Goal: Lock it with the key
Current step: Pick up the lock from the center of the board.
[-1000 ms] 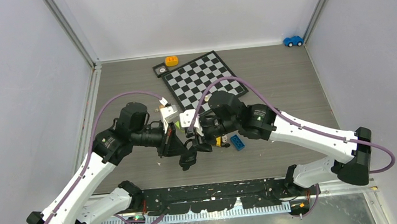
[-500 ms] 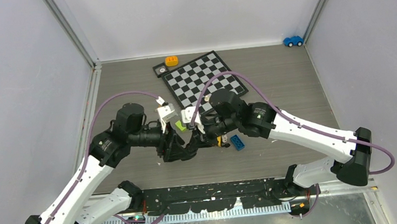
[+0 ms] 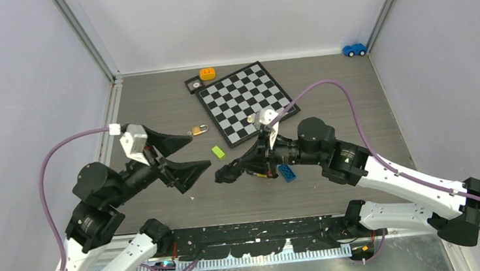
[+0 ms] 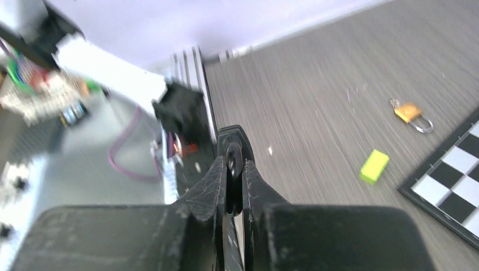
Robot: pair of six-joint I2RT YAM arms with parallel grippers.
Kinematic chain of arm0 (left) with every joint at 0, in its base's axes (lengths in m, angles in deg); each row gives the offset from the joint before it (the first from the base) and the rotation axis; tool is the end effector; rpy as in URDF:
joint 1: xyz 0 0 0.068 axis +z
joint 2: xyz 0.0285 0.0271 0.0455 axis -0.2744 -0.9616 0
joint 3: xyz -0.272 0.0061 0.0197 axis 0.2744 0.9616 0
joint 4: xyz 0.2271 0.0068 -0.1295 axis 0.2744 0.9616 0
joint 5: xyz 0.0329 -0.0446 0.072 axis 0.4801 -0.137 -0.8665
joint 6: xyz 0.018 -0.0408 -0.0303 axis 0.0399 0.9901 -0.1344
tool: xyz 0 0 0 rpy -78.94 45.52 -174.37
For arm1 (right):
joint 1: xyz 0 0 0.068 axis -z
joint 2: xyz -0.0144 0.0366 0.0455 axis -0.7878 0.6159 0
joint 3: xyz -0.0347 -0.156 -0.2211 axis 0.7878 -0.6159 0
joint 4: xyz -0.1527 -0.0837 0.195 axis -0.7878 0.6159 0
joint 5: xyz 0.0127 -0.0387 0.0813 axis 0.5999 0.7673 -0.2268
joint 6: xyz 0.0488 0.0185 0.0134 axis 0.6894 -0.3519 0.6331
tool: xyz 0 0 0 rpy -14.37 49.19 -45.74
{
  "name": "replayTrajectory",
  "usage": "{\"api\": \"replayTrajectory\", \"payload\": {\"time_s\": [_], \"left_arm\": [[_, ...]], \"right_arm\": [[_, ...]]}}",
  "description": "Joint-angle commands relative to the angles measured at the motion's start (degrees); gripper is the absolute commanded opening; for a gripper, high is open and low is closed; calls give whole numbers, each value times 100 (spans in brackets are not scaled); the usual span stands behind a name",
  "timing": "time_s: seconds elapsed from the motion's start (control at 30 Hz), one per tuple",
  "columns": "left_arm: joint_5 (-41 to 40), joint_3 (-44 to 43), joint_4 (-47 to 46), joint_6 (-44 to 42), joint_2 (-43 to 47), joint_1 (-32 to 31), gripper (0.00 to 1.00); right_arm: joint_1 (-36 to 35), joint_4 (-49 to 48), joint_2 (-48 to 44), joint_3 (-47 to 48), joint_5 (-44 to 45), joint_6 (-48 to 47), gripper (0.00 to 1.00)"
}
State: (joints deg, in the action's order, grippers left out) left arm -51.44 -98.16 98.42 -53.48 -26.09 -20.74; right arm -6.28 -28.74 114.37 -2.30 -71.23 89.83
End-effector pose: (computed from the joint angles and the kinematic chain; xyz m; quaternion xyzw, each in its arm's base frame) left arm 0.0629 -0.0640 0.4198 0.2435 0.6417 -0.4564 0.5662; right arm 0.1093 0.2020 0.3712 -0.4484 0.6228 0.4507 0.4561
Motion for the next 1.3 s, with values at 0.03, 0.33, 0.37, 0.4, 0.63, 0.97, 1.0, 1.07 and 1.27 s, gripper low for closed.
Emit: {"api": "replayTrajectory", "payload": {"time_s": [0.03,0.33,0.37,0.4,0.63,0.97,1.0,1.07,1.27], "left_arm": [[-669,8,-1669,1040,-51,14,100],[-831,-210,-2349,1466,-356,18,98],[-921,-218,-2483,1526,-371,12,98],[-990,-231,-2553,1581,-401,18,98],[-1069,-223,-3093,2034,-619,19,96],[-360,194,-4890,3007,-979,14,74],[-350,193,-4938,3035,-988,18,72],[-331,180,-4980,3072,-1001,16,71],[-369,214,-4897,3144,-950,16,62]], "right_arm": [[8,-4006,-291,-208,1116,2522,0],[-115,-5777,-96,-287,2152,3738,0],[-123,-5885,-76,-271,2147,3801,0],[-136,-5972,-60,-258,2143,3848,0],[-217,-6388,31,-220,2092,4112,0],[-858,-7383,639,-146,2861,4092,0],[-940,-7485,678,-145,2948,4009,0],[-1068,-7681,725,-157,3119,3863,0],[-1199,-7877,776,-158,3297,3804,0]]}}
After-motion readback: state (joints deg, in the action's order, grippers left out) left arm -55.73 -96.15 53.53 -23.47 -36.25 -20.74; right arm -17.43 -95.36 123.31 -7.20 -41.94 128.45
